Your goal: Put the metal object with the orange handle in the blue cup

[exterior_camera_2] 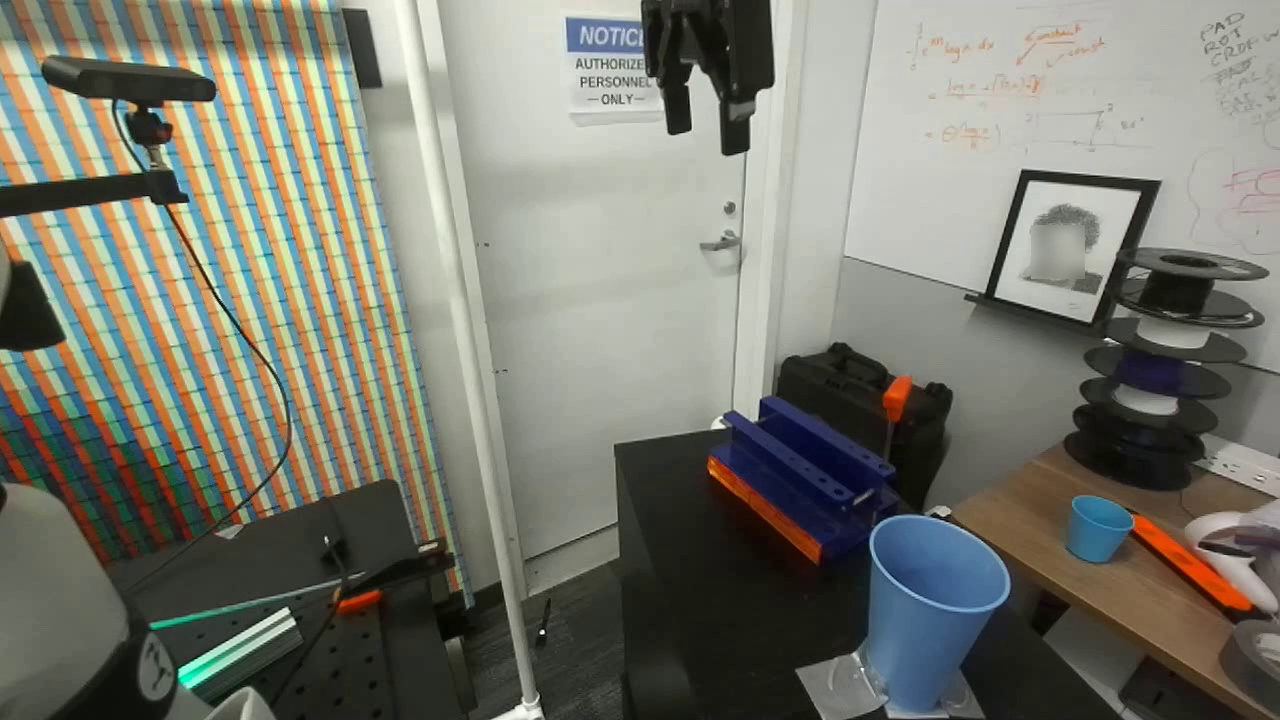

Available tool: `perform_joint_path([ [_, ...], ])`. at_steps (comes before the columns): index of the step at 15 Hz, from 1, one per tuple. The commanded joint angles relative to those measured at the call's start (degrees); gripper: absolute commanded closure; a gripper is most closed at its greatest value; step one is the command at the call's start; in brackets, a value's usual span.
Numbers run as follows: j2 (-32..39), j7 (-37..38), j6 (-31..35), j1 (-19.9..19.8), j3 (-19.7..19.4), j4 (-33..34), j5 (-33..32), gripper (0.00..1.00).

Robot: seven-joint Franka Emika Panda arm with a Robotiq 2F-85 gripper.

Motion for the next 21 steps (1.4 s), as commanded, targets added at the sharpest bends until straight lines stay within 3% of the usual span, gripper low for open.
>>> perform_joint_path([
  [1,8.98,-5.42,-4.64,-0.52,-1.23,12.35,-3.5,0.0],
  [5,20.97,-10.46,-6.07,-1.07,-3.59,21.81,-2.71,0.0],
  [12,39.38,-13.9,-6.57,-2.9,-4.78,31.75,-4.45,0.0],
  [21,51.7,-13.45,-4.71,-3.3,-5.57,39.65,-8.96,0.0],
])
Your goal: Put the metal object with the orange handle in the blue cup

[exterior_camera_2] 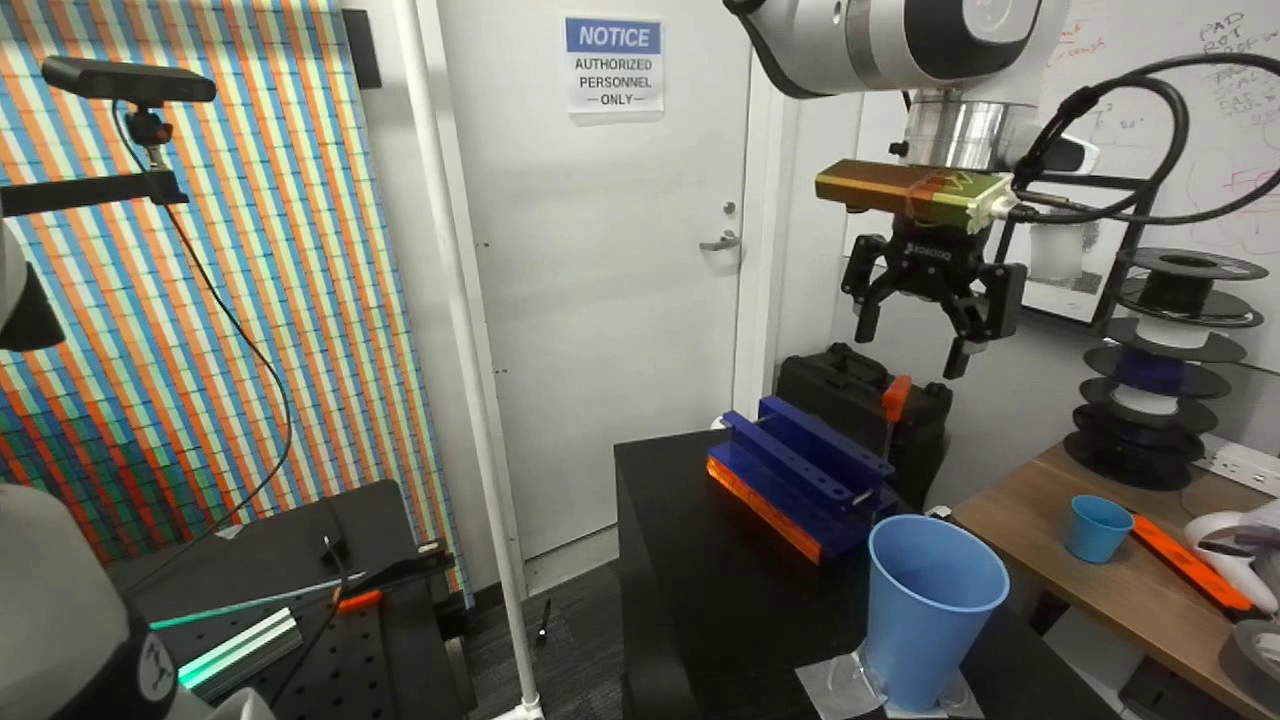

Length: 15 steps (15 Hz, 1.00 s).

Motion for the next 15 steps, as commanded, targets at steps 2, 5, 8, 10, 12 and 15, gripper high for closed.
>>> perform_joint_path([
  [2,6.28,0.14,0.33,0.55,-0.14,6.22,-2.55,0.0],
  [5,9.31,0.16,1.33,0.76,0.17,8.25,-2.52,0.0],
  [8,11.64,0.0,1.66,1.28,0.33,9.97,-2.79,0.26],
  [10,12.49,-0.25,1.02,1.37,0.63,10.88,-2.42,0.42],
  [12,12.75,-0.21,0.76,1.5,0.73,11.41,-2.37,0.58],
  [15,12.73,-0.44,0.56,1.23,0.71,11.96,-2.18,0.81],
])
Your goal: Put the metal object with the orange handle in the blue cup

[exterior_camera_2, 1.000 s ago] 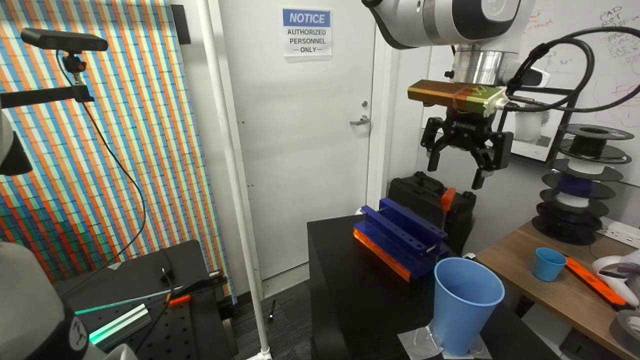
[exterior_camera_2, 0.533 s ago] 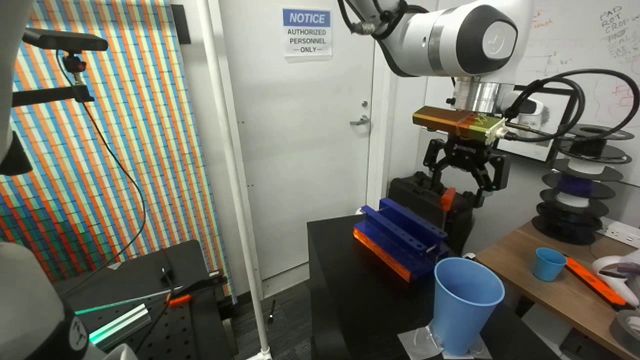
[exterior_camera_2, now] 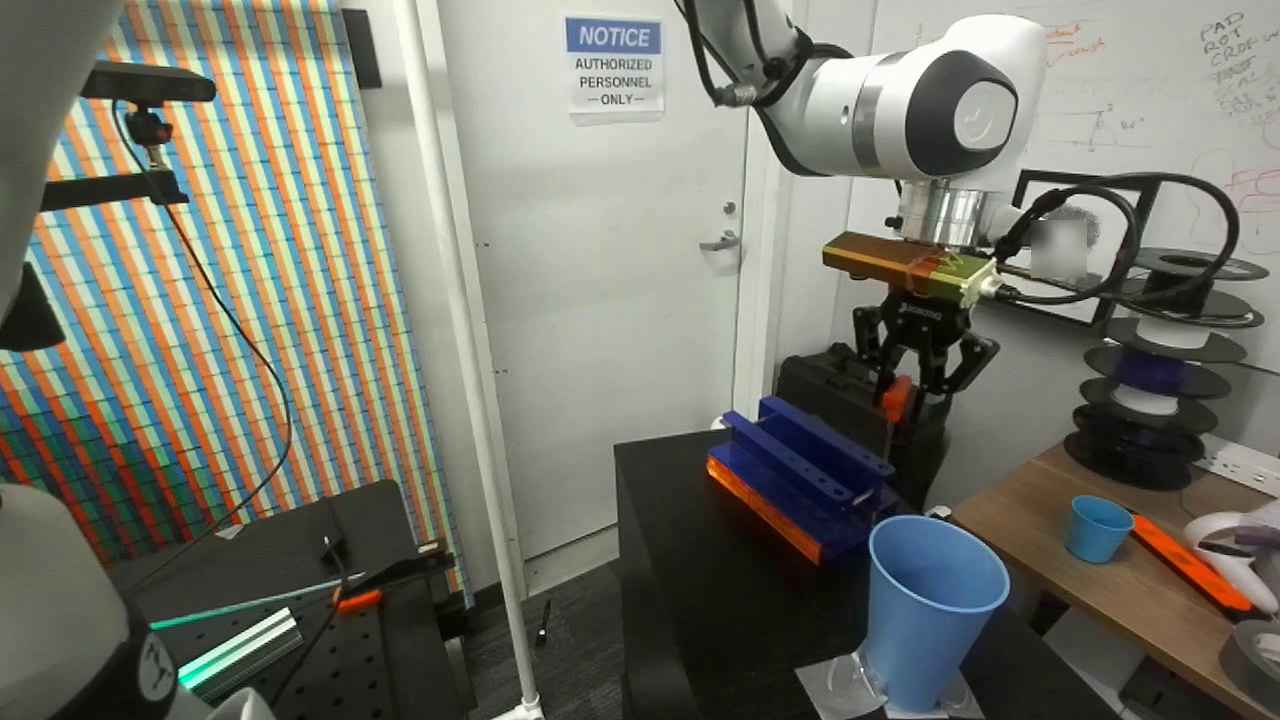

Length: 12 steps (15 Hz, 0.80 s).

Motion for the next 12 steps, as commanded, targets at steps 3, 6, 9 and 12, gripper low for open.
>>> perform_joint_path([
  [3,0.65,-0.75,-2.09,-0.61,0.2,3.71,0.22,0.94],
  [6,-0.73,-0.95,-3.07,-1.1,0.47,4.16,0.92,0.9],
  [9,-4.11,-0.79,-4.46,-0.8,0.64,3.74,1.0,0.9],
  [12,-10.3,-0.06,-5.6,-0.32,1.07,1.47,1.22,0.9],
])
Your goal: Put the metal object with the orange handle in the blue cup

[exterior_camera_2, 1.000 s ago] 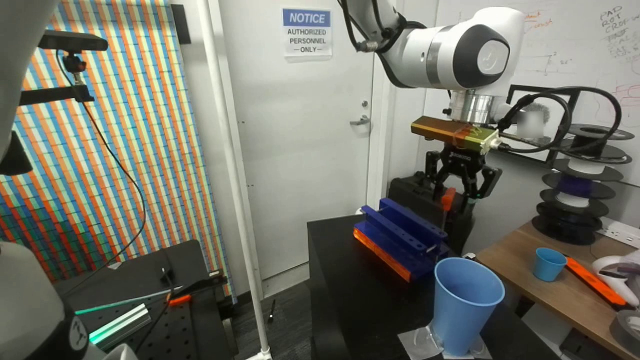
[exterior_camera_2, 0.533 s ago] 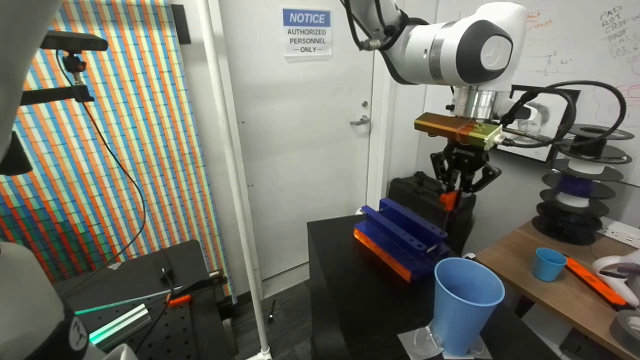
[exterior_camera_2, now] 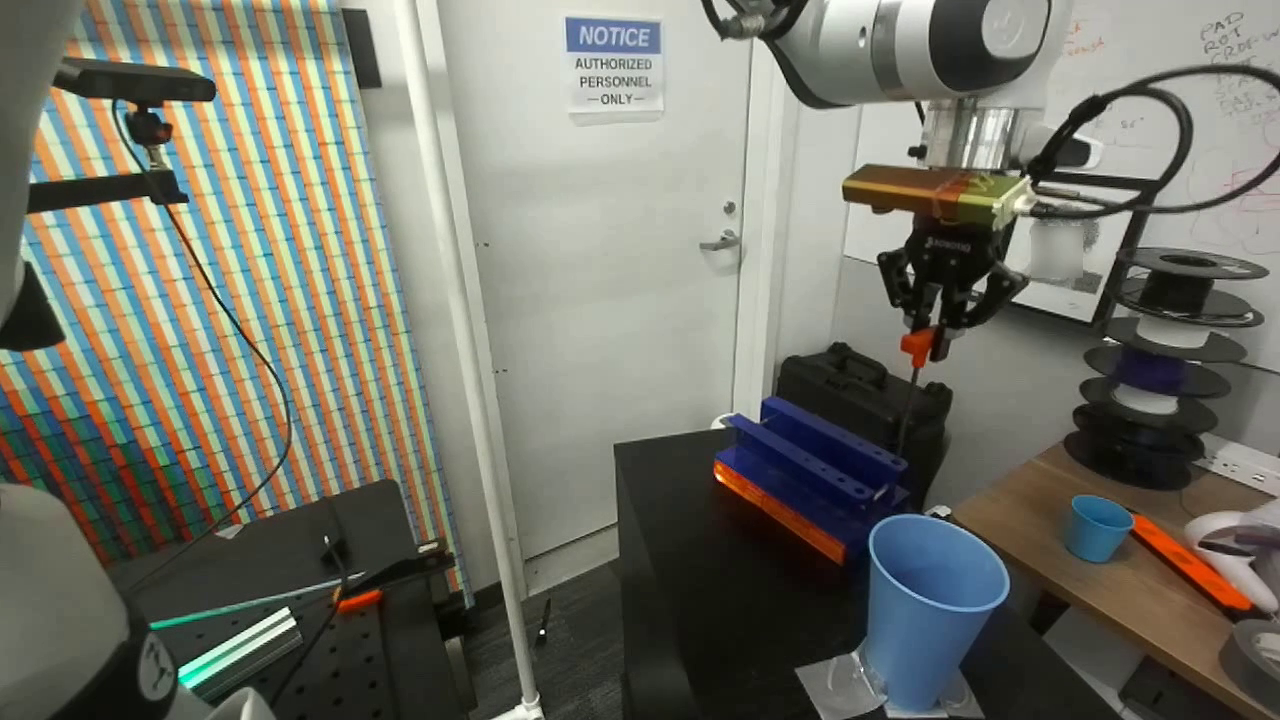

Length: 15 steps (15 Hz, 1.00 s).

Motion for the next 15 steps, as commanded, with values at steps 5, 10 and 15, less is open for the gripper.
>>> perform_joint_path([
  [5,-15.91,4.41,-9.13,0.93,-0.07,-4.46,0.54,0.91],
  [10,-20.84,14.68,-14.54,0.34,-3.13,-9.55,-2.66,0.91],
  [15,-20.45,20.87,-6.05,-0.61,-5.66,-15.79,-7.37,0.92],
])
